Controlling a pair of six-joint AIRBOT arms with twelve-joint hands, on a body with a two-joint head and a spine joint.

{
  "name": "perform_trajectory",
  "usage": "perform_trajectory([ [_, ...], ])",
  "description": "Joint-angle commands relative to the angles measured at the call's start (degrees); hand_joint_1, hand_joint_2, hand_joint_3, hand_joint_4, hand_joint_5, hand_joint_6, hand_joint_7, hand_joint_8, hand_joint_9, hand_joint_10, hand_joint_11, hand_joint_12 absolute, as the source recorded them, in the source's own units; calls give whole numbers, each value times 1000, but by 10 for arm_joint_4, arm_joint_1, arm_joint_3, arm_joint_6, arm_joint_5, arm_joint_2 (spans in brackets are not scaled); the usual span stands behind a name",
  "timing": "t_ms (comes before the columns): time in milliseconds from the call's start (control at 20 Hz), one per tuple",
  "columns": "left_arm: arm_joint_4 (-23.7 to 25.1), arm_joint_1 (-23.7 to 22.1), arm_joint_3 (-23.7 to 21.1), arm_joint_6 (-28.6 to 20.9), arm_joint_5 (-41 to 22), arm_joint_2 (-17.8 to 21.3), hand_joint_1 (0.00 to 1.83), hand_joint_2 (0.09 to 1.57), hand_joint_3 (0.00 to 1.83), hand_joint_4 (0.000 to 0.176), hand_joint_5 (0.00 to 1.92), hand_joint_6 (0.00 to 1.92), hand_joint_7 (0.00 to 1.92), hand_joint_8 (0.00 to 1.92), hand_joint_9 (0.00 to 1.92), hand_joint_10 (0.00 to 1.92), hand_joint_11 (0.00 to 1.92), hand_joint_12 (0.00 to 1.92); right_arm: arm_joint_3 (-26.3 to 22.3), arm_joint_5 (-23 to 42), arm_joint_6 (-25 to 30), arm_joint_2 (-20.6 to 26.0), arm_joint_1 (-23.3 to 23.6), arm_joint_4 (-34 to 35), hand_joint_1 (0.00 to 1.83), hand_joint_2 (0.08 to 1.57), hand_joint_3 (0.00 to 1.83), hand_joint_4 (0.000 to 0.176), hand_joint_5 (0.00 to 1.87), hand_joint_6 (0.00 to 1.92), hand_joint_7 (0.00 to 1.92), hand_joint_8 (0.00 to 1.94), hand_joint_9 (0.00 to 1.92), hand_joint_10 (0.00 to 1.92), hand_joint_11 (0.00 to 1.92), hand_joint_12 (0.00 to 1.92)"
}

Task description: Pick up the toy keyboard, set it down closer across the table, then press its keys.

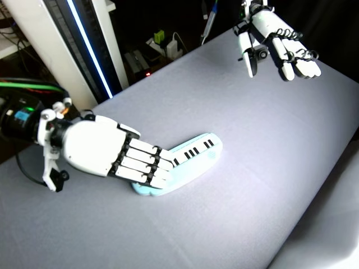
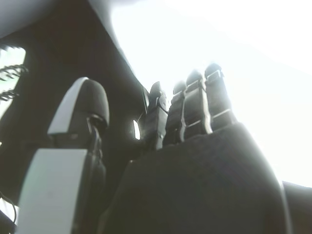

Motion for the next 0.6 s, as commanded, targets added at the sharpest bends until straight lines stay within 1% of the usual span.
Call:
perform_trajectory([
  [0,-3,-5,0,0,-70,3,814,1412,0,10,130,1,0,0,0,0,0,0,4,50,-1,0,-1,7,1,1385,2,0,125,52,0,0,0,0,0,0],
  [50,-2,-5,0,0,-66,3,822,1408,0,7,136,3,0,0,0,0,0,0,8,43,-1,-4,-4,9,0,1377,0,0,204,34,0,0,0,0,0,0],
  [100,-1,-5,0,0,-64,3,852,1404,0,0,141,4,0,0,0,0,0,0,15,32,-1,-12,-5,11,0,1380,0,0,288,22,0,0,0,0,0,0],
  [150,-1,-5,0,0,-63,3,858,1403,0,0,142,4,0,0,0,0,0,0,19,25,-1,-17,-5,11,0,1381,0,0,306,19,0,0,0,0,0,0],
  [200,-1,-5,-1,0,-64,3,857,1405,0,0,147,6,0,0,0,0,0,0,20,21,-1,-19,-5,11,0,1360,0,0,388,17,0,0,0,0,0,0],
  [250,0,-5,-1,0,-64,3,857,1406,0,0,149,6,0,0,0,0,0,0,20,21,-1,-19,-5,11,0,1355,0,0,405,17,0,0,0,0,0,0],
  [300,0,-5,-1,0,-65,3,844,1409,0,0,147,4,0,0,0,0,0,0,20,23,-1,-18,-5,11,0,1343,0,0,580,28,84,6,0,0,0,0],
  [350,0,-5,-1,0,-67,3,840,1407,0,0,143,2,0,0,0,0,0,0,19,26,-1,-17,-5,11,0,1332,0,0,682,22,120,3,0,0,0,0],
  [400,0,-4,-1,0,-67,3,839,1407,0,0,143,2,0,0,0,0,0,0,14,34,-1,-12,-5,11,0,1330,0,0,703,20,127,3,0,0,0,0],
  [450,0,-4,-2,0,-67,3,839,1406,0,0,143,2,0,0,0,0,0,0,8,49,-1,-1,-5,11,0,1333,1,0,334,3,25,0,0,0,0,0],
  [500,0,-4,-2,0,-69,3,839,1404,0,0,142,1,0,0,0,0,0,0,-1,66,-1,8,-5,11,0,1341,4,0,148,0,4,0,0,0,0,0],
  [550,0,-3,-3,0,-72,3,840,1403,0,0,142,1,0,0,0,0,0,0,-11,90,-1,21,-5,11,0,1343,5,0,109,0,0,0,0,0,0,0],
])
